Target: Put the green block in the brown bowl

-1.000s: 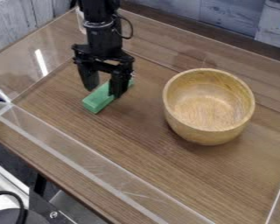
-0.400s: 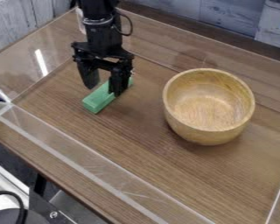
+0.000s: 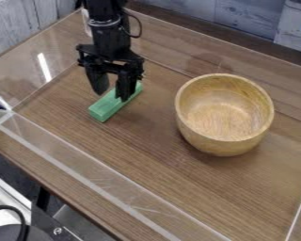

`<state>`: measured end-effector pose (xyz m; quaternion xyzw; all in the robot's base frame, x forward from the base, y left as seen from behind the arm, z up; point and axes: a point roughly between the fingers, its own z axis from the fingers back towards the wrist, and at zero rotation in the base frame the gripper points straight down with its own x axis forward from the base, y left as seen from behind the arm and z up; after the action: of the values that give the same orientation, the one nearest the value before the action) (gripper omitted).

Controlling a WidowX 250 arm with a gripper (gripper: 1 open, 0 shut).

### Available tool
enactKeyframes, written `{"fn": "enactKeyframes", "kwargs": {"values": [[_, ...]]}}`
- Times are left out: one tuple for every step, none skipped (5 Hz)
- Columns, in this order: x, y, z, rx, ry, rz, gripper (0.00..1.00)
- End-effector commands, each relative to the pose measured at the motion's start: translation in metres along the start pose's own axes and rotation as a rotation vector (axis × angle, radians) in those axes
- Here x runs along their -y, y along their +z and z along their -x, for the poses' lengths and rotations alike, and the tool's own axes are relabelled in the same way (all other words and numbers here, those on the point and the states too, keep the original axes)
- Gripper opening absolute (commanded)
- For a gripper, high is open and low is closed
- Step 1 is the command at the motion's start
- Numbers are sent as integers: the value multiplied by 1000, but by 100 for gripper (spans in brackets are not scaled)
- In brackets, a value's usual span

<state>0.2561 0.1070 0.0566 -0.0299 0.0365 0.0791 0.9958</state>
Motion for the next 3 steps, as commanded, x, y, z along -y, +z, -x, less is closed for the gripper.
{"fn": "enactKeyframes", "kwargs": {"values": [[-5, 11, -9, 47, 8, -16, 0], [-3, 16, -9, 52, 4, -14, 0], [1, 26, -10, 64, -5, -11, 0]]}}
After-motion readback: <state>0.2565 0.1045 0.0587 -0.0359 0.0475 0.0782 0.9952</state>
